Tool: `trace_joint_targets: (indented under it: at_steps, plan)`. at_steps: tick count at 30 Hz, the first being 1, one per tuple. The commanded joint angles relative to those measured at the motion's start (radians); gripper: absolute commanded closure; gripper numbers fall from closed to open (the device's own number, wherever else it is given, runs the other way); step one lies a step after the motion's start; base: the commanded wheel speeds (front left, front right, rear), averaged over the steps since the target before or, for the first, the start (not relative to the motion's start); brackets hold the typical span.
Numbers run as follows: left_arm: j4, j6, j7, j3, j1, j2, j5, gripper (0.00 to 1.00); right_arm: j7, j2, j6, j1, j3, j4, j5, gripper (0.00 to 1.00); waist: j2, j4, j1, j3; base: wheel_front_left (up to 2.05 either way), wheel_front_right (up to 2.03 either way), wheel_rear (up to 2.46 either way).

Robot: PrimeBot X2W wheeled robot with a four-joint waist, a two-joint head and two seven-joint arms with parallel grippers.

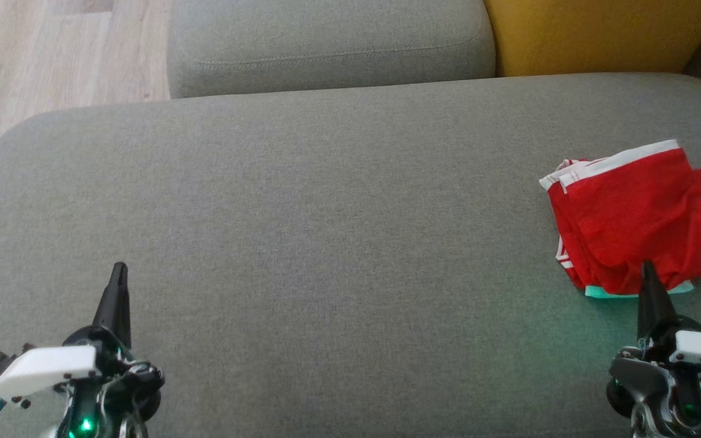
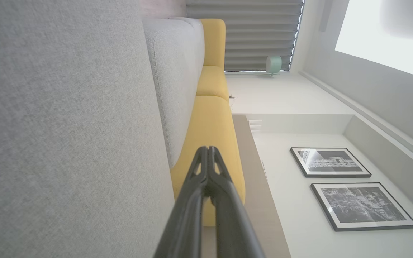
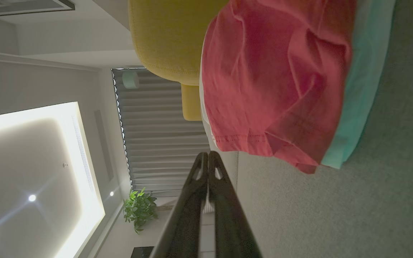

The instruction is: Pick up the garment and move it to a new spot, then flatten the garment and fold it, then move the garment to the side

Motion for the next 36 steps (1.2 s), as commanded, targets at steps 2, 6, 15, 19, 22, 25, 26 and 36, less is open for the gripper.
trace_joint_targets:
  at_steps: [2,6,15,19,22,25,26,36]
  plan:
    - [-0.027,-0.007,0.009,0.034,-0.053,0.011,-0.005,1.0,0.006,-0.004,0.004,-0.055,0.02,-0.041,0.007,1.0,-0.0001,0.0,0.0,0.0,0.0,0.0,0.0]
    - [-0.027,-0.007,0.009,0.034,-0.053,0.01,-0.005,1.0,0.006,-0.004,0.004,-0.055,0.02,-0.041,0.007,1.0,-0.0001,0.0,0.0,0.0,0.0,0.0,0.0]
    - [-0.027,-0.007,0.01,0.036,-0.053,0.009,-0.004,1.0,0.006,-0.004,0.004,-0.055,0.02,-0.041,0.007,1.0,-0.0001,0.0,0.0,0.0,0.0,0.0,0.0]
    - [-0.027,-0.007,0.011,0.036,-0.053,0.009,-0.003,1.0,0.006,-0.004,0.004,-0.055,0.02,-0.041,0.007,1.0,-0.0001,0.0,0.0,0.0,0.0,0.0,0.0]
    - [-0.027,-0.007,0.011,0.036,-0.053,0.009,-0.003,1.0,0.006,-0.004,0.004,-0.055,0.02,-0.041,0.007,1.0,-0.0001,0.0,0.0,0.0,0.0,0.0,0.0]
    - [-0.027,-0.007,0.011,0.037,-0.053,0.009,-0.003,1.0,0.006,-0.004,0.004,-0.055,0.02,-0.041,0.007,1.0,-0.0001,0.0,0.0,0.0,0.0,0.0,0.0]
    - [-0.027,-0.007,0.011,0.037,-0.053,0.009,-0.003,1.0,0.006,-0.004,0.004,-0.055,0.02,-0.041,0.007,1.0,-0.0001,0.0,0.0,0.0,0.0,0.0,0.0]
    - [-0.026,-0.007,0.012,0.038,-0.054,0.008,-0.002,1.0,0.006,-0.004,0.004,-0.055,0.02,-0.041,0.007,1.0,-0.0001,0.0,0.0,0.0,0.0,0.0,0.0]
